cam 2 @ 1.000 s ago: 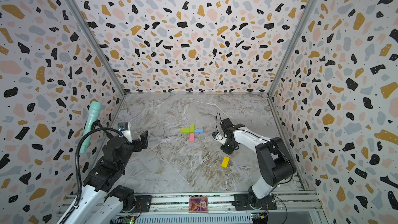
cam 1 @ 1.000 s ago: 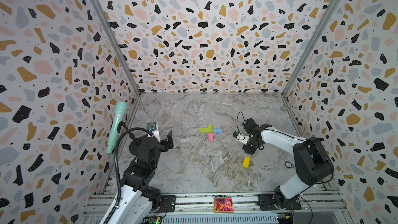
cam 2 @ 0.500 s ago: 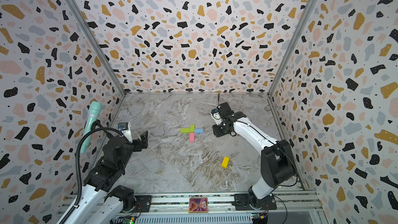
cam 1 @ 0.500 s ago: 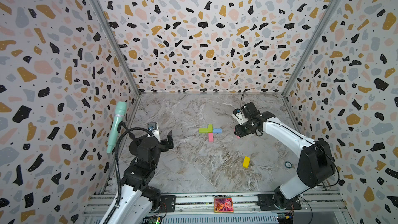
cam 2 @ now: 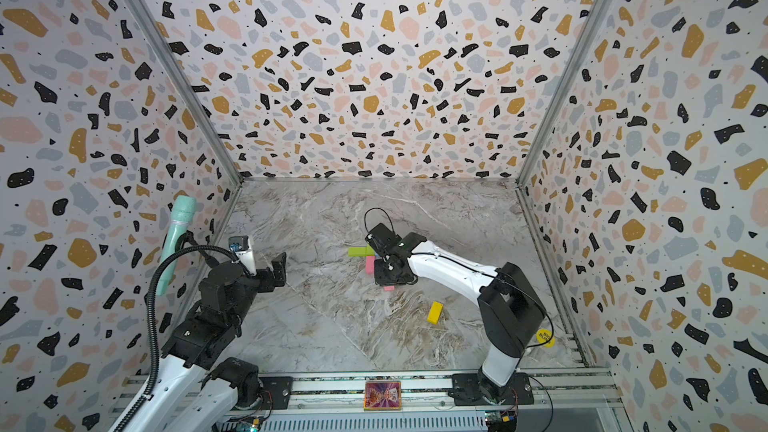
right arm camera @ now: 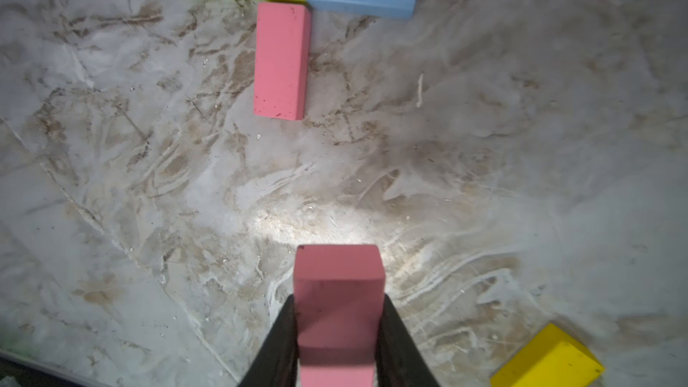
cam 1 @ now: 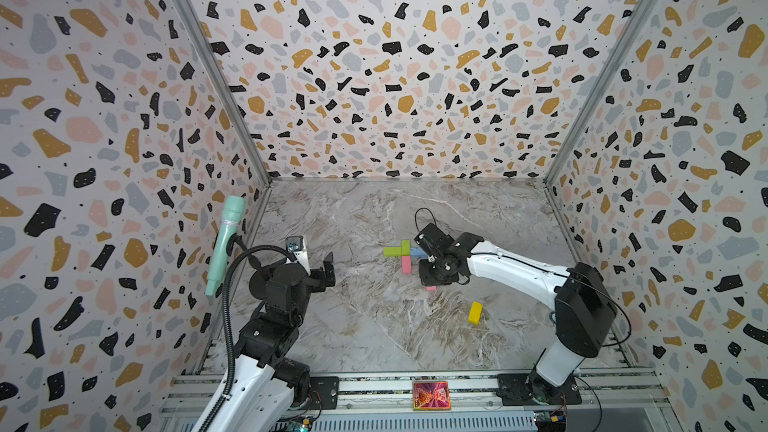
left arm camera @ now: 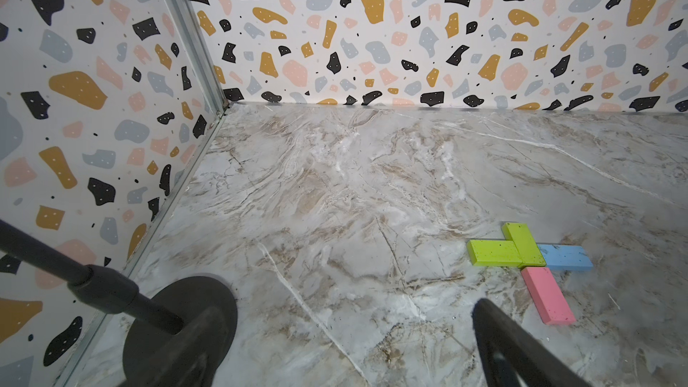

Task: Assemble the letter t with building blocks
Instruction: Assemble the building block at the center of the board.

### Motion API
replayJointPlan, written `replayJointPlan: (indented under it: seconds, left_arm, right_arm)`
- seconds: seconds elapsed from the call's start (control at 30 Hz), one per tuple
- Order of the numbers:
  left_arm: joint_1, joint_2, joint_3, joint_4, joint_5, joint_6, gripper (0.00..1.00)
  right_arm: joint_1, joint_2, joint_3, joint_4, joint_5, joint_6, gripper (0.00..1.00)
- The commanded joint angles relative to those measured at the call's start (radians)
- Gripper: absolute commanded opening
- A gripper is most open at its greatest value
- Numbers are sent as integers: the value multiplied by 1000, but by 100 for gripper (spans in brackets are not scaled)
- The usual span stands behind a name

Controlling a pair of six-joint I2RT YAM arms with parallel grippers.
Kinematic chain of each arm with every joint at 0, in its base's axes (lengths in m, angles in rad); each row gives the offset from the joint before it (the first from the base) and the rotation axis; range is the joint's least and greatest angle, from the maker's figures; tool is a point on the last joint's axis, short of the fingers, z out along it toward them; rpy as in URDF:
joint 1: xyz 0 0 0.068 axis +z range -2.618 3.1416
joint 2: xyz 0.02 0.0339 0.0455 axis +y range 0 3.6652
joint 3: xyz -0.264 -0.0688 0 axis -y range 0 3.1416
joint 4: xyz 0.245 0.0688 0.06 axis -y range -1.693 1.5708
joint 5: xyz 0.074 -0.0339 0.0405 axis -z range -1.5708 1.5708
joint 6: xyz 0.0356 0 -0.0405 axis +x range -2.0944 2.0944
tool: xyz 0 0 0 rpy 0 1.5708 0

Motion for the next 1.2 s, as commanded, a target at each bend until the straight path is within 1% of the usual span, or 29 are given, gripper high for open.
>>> replayJointPlan:
  seconds: [0.0, 0.23, 0.53, 0.63, 0.87, 1.0, 1.17]
  left_arm:
    - [-4, -11, 0, 25, 15, 3, 99]
    - [-4, -15, -1, 30, 26, 8, 99]
    - [-3, -19, -1, 32, 31, 8, 100]
    - [-3, -21, -2, 34, 33, 8, 99]
    - [-3, -24, -3, 39, 43, 12, 99]
    - [-4, -24, -6, 45, 50, 12, 99]
    - [-4, -27, -5, 44, 47, 13, 100]
  right_arm:
    - [31, 55, 59, -54, 52, 77, 7]
    - [48, 145, 106, -12, 10, 79, 8]
    - [55, 276, 224, -40, -20, 77, 10]
    - [57, 299, 239, -42, -27, 82, 15]
    - [58, 330, 265, -48, -31, 86, 15]
    - [57, 361, 303, -81, -33, 83, 16]
    - [52, 379, 310, -89, -38, 96, 18]
